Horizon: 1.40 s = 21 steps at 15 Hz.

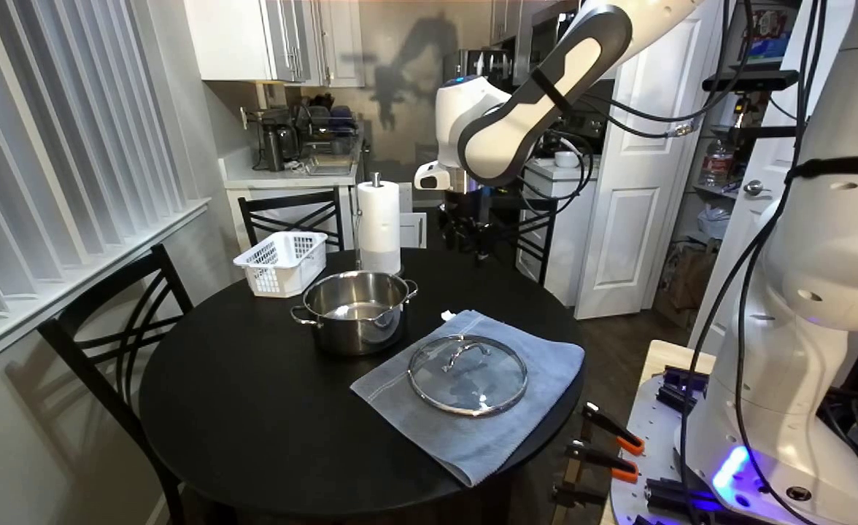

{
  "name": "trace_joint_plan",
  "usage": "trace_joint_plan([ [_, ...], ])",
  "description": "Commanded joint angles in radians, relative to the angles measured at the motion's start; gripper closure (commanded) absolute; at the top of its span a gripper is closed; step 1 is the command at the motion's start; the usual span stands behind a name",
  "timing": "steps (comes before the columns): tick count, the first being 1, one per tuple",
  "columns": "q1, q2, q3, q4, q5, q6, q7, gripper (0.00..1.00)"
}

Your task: Place the lid on the pot

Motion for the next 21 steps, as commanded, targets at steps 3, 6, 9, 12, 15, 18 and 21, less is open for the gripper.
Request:
trace_joint_plan([
  [3, -0.021, -0.004, 0.03, -0.012, 0.023, -0.009, -0.036, 0.0],
  [6, -0.01, -0.014, 0.043, -0.087, 0.171, -0.05, -0.188, 0.0],
  [9, -0.013, -0.01, 0.052, -0.141, 0.34, -0.096, -0.322, 0.0],
  [12, -0.035, 0.023, 0.034, -0.138, 0.511, -0.108, -0.452, 0.0],
  [15, -0.058, 0.068, 0.029, -0.139, 0.653, -0.037, -0.535, 0.0],
  [18, -0.072, 0.12, 0.044, -0.157, 0.677, 0.104, -0.566, 0.0],
  [21, -0.08, 0.175, 0.072, -0.169, 0.661, 0.203, -0.566, 0.0],
])
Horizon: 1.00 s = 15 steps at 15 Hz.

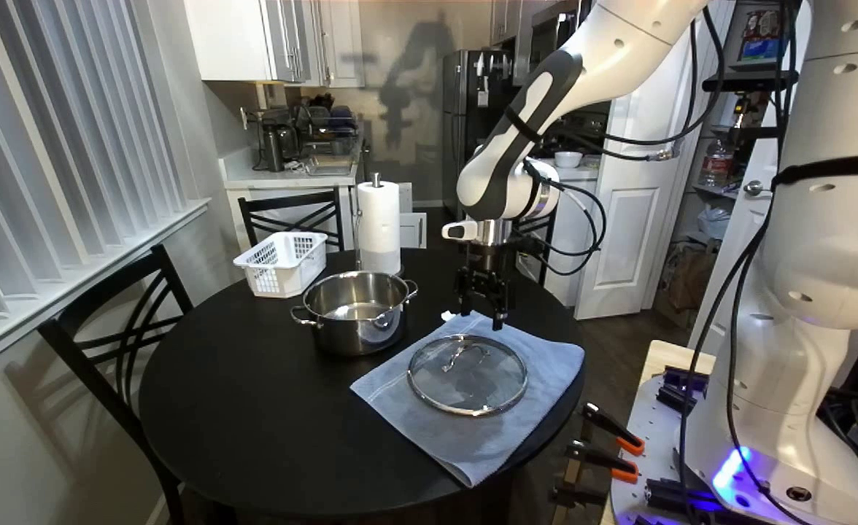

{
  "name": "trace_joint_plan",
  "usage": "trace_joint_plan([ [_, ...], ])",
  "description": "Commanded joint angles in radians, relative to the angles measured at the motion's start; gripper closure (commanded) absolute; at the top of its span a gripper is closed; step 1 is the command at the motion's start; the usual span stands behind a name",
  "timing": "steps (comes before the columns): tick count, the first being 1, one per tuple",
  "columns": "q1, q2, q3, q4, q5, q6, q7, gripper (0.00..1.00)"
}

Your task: Place the lid on the pot

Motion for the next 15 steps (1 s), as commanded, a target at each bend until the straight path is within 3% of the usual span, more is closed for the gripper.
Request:
trace_joint_plan([
  [1, -0.021, 0.059, 0.052, -0.032, 0.011, 0.134, -0.039, 0.0],
  [10, -0.075, 0.13, 0.156, -0.078, -0.021, 0.317, -0.033, 0.0],
  [11, -0.086, 0.134, 0.167, -0.079, -0.02, 0.329, -0.041, 0.19],
  [15, -0.127, 0.141, 0.204, -0.083, -0.019, 0.35, -0.066, 0.46],
])
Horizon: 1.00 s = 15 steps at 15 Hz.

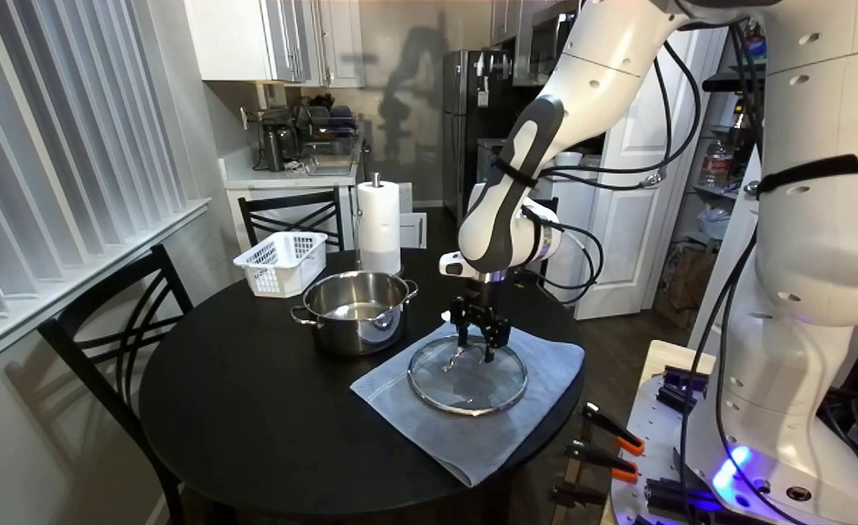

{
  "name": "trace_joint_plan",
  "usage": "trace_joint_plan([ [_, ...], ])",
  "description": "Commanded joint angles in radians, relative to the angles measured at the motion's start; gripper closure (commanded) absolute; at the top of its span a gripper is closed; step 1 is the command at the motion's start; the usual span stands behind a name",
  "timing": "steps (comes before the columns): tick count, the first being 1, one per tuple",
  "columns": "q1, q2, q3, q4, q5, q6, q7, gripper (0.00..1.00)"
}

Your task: Place the lid on the pot

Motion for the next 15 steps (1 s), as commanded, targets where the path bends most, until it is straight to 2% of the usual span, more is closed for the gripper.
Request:
trace_joint_plan([
  [1, -0.052, 0.003, 0.043, -0.02, -0.011, 0.047, -0.049, 0.53],
  [8, -0.076, 0.008, 0.06, -0.02, -0.024, 0.068, -0.055, 0.97],
  [13, -0.096, -0.018, 0.08, -0.03, -0.009, 0.067, -0.063, 0.95],
  [15, -0.123, -0.072, 0.118, -0.044, 0.04, 0.042, -0.085, 0.94],
])
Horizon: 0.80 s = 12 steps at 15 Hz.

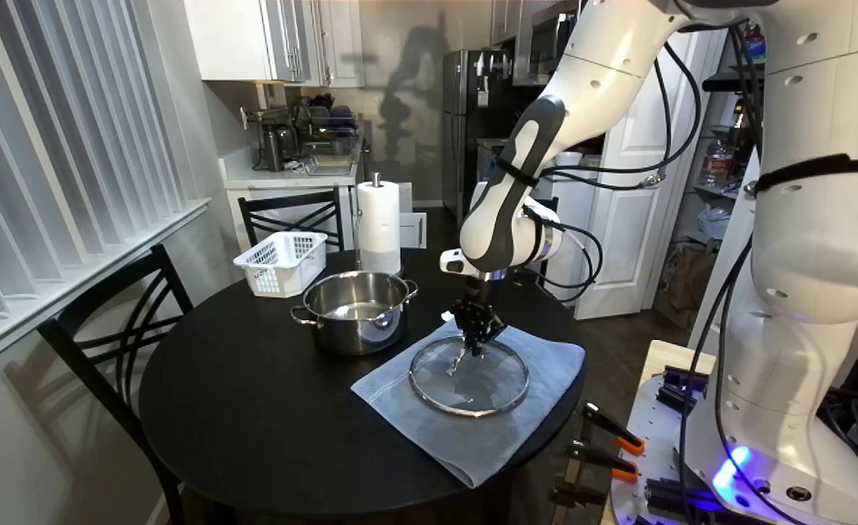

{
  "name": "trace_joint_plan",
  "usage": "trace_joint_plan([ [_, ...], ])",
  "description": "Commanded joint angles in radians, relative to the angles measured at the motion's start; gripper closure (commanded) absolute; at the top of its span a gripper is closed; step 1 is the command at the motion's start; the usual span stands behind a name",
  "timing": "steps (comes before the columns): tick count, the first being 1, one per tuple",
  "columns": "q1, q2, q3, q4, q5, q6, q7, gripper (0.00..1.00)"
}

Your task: Place the lid on the pot

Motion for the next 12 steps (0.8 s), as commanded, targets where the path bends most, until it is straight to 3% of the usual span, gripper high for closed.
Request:
trace_joint_plan([
  [1, -0.062, -0.103, 0.076, -0.05, 0.07, -0.008, -0.075, 0.94],
  [5, -0.04, -0.176, 0.079, -0.061, 0.104, -0.046, -0.065, 0.94],
  [12, 0.078, -0.257, -0.056, -0.031, -0.091, -0.17, 0.132, 0.94],
])
